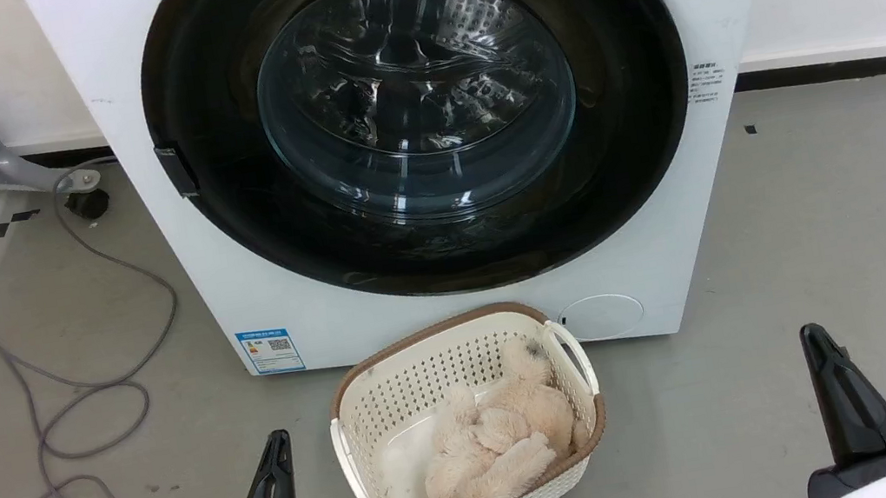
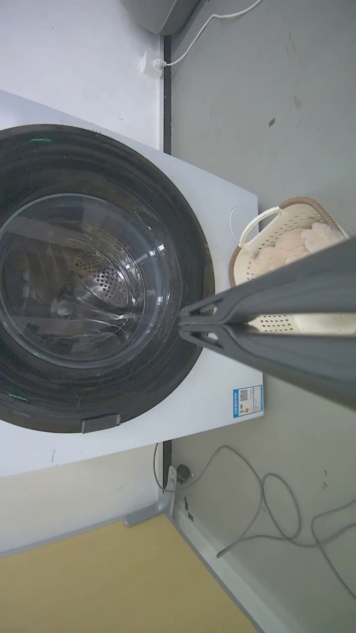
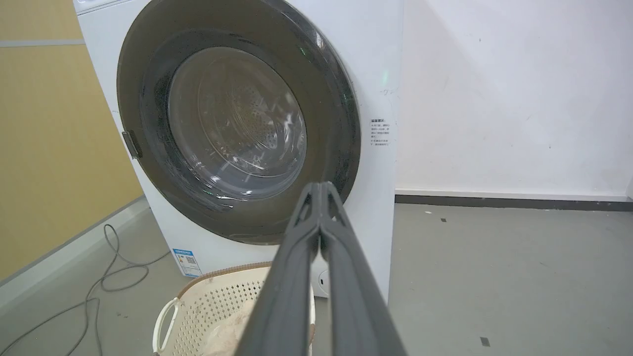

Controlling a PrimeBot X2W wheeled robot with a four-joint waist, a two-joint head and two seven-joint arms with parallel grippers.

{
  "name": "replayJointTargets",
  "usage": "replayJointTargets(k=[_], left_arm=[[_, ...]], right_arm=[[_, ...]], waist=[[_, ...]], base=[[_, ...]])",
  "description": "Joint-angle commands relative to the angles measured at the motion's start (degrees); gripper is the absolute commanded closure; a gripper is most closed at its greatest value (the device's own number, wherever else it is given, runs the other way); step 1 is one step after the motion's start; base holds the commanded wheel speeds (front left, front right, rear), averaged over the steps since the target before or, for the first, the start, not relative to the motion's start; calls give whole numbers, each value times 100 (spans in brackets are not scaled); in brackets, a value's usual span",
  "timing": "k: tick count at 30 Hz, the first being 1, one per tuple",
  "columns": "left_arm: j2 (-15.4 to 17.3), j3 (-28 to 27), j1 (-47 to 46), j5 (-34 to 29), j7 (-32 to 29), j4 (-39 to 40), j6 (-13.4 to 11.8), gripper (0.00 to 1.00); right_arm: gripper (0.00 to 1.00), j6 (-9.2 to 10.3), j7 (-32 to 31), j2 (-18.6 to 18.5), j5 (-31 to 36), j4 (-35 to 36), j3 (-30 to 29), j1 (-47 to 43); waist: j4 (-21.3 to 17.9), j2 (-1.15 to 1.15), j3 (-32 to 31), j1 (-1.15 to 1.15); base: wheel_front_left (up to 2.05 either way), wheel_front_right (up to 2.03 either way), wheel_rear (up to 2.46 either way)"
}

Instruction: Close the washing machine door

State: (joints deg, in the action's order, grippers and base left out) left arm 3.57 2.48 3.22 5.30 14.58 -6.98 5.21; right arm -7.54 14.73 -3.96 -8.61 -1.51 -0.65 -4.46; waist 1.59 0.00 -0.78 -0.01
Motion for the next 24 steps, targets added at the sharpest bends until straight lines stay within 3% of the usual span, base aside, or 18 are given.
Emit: replayJointTargets(k=[1,24], left_arm=[[-1,-8,-7,-11,-29,13,-11,100],[-13,-51,-63,-104,-285,136,-102,100]], right_arm=[[100,0,-29,2,18,3,2,9],[100,1,-288,21,169,30,14,87]], waist=[[-3,0,1,1],[-31,0,15,1]], base=[[0,0,0],[0,0,0]])
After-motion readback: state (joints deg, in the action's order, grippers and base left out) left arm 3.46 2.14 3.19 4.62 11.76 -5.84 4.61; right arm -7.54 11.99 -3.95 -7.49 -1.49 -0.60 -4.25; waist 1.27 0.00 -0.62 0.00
